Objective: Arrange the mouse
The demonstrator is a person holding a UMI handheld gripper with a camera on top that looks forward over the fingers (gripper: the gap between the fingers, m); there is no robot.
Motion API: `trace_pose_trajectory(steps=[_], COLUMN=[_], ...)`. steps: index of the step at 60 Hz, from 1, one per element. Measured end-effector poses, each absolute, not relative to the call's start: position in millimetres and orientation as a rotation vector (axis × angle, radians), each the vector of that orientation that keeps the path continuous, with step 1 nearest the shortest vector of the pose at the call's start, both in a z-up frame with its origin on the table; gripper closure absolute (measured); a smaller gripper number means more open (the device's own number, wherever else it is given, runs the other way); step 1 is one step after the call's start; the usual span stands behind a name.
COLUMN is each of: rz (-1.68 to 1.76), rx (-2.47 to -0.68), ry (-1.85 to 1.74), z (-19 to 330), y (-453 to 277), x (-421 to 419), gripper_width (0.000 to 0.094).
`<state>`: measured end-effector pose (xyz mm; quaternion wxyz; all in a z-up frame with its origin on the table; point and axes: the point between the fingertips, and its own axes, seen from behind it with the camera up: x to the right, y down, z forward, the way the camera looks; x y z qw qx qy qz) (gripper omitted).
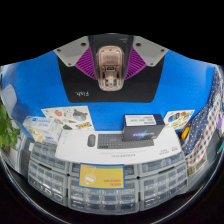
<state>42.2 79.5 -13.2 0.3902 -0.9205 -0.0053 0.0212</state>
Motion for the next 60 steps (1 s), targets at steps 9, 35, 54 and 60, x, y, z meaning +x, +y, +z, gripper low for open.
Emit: trace_pose_trajectory(steps=[9,35,54,60], rz=[0.013,-0.009,0.028,0.036], rx=[-2.381,-2.233,-2.139,-2.108], ry=[-0.010,0.041,0.048,0.024], z=[-12.5,120.8,182.1,201.5], y=[75.0,-23.9,-136.1,-159.3], x=[47.4,28.8,-14.5,-28.0], gripper_width=[0.0267,0.0065,0.0065,0.0066])
